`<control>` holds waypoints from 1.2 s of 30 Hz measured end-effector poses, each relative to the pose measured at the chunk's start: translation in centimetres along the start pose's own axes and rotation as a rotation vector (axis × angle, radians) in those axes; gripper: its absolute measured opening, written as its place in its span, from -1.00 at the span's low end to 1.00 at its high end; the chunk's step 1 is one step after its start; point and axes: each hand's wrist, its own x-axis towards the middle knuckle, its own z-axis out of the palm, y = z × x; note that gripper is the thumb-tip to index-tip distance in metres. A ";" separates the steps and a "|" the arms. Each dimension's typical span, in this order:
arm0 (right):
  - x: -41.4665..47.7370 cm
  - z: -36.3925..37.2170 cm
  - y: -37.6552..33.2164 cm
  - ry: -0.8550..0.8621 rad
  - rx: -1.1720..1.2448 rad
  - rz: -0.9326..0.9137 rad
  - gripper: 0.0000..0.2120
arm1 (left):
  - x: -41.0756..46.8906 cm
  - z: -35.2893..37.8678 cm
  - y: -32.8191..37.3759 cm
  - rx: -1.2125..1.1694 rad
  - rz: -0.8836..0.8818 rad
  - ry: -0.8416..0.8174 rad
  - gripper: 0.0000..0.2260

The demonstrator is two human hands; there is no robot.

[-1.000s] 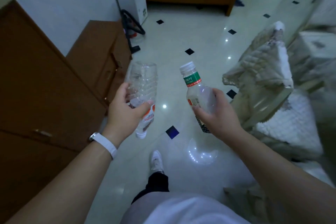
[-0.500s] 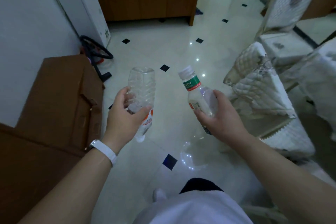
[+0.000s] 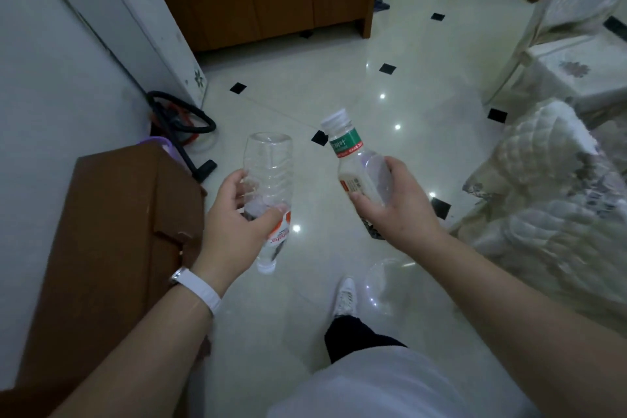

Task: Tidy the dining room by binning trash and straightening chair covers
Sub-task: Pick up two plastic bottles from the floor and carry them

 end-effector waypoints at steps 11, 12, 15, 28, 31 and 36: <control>18.9 -2.9 -2.5 0.043 0.040 0.036 -0.53 | 18.8 3.8 6.4 0.047 0.031 -0.089 -0.34; 20.0 -3.1 -2.6 0.055 0.032 0.034 -0.55 | 20.2 4.2 6.7 0.047 0.033 -0.107 -0.35; 23.3 -3.3 -2.5 0.072 0.015 0.071 -0.57 | 24.9 5.7 6.8 0.025 0.029 -0.140 -0.36; 41.9 -1.8 -5.0 0.272 -0.105 0.248 -0.60 | 50.1 11.0 7.6 -0.032 0.081 -0.373 -0.39; 46.7 -1.6 -7.0 0.316 -0.120 0.269 -0.58 | 56.2 11.2 9.1 -0.039 0.099 -0.415 -0.38; 53.1 -0.6 -7.1 0.402 -0.087 0.316 -0.63 | 64.5 13.0 11.3 -0.027 0.165 -0.511 -0.41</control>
